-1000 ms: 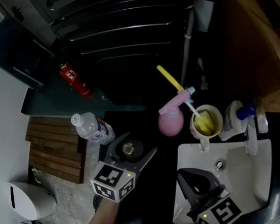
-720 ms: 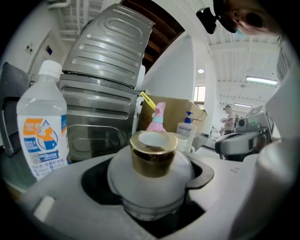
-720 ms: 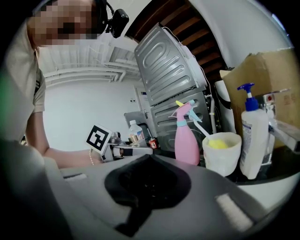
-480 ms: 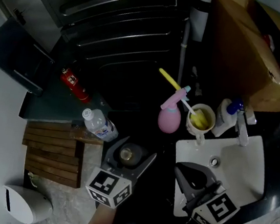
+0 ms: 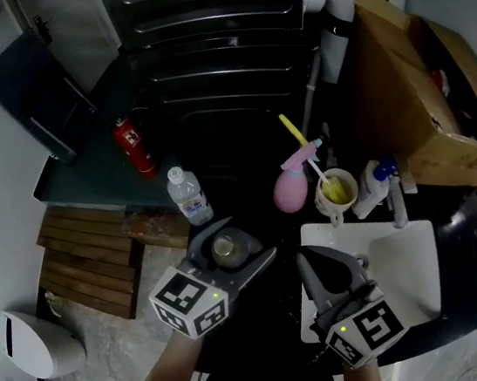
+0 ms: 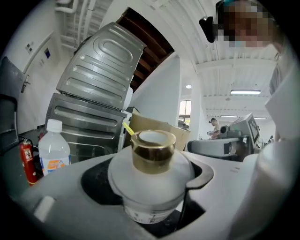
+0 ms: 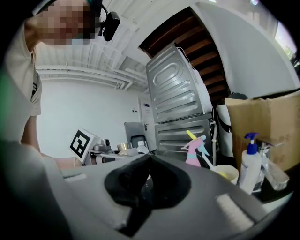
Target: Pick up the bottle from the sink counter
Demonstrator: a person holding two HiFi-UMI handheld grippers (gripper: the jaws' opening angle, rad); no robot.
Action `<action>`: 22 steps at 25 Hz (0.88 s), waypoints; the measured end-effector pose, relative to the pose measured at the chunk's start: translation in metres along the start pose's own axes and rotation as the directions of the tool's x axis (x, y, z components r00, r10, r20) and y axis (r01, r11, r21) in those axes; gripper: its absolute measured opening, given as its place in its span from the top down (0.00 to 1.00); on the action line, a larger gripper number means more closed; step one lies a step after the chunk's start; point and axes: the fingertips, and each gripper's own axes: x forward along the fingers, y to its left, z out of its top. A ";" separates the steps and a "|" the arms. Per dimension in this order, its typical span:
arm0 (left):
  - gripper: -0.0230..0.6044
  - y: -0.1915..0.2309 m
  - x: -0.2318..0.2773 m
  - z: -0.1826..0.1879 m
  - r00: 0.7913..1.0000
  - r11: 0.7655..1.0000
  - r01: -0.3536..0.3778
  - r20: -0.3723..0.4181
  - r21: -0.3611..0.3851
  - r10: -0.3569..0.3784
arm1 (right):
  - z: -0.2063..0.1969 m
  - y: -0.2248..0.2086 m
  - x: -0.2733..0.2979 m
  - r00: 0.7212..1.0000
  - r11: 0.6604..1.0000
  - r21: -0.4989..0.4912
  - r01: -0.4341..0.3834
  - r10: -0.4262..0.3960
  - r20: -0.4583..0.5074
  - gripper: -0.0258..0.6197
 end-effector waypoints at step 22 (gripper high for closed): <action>0.39 -0.058 -0.073 0.032 0.972 0.976 0.209 0.098 0.061 -0.214 | 0.028 0.067 -0.014 0.994 0.996 -0.060 0.070 -0.064 0.093 0.96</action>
